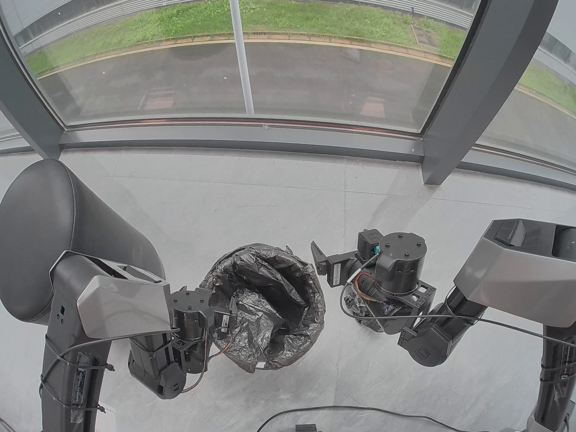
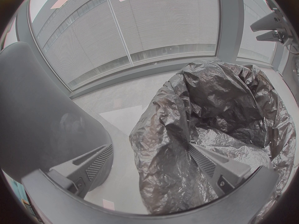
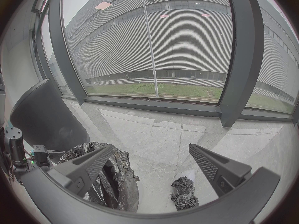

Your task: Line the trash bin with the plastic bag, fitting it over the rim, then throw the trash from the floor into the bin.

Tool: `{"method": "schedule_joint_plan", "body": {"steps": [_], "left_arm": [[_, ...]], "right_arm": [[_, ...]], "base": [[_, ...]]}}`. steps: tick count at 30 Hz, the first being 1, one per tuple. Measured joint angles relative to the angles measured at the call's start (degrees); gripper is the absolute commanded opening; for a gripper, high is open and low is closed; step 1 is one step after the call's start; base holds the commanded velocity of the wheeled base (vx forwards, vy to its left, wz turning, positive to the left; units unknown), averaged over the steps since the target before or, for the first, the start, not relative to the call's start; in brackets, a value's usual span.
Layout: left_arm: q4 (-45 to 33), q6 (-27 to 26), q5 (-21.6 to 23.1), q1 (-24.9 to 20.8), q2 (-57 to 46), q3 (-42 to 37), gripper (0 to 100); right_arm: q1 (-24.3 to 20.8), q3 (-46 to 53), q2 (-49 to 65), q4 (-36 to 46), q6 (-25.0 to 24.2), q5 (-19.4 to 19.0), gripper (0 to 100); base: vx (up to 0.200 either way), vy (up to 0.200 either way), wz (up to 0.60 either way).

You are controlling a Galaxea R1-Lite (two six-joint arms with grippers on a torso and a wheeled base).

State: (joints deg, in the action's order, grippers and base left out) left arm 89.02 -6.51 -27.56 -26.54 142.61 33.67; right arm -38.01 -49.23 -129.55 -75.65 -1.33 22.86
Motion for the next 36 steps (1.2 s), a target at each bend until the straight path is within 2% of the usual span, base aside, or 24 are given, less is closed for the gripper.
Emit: {"method": "schedule_joint_plan", "body": {"steps": [12,20,25,36], "left_arm": [[0.0,2.4,0.0,-0.9,-5.8,-3.7,100],[0.0,6.6,1.2,-1.5,-10.7,-10.9,100],[0.0,8.4,5.3,-1.5,-10.6,-13.9,100],[0.0,7.8,6.0,-1.5,-6.3,-14.2,100]], "right_arm": [[0.0,0.0,-0.1,0.0,0.0,0.0,100],[-0.1,0.0,-0.5,0.0,0.1,0.0,100],[-0.4,0.2,-1.1,0.0,0.1,0.0,100],[-0.6,0.1,-2.0,-0.2,0.1,0.0,100]], "base": [[0.0,0.0,0.0],[0.0,0.0,0.0],[0.0,0.0,0.0],[0.0,0.0,0.0]]}}
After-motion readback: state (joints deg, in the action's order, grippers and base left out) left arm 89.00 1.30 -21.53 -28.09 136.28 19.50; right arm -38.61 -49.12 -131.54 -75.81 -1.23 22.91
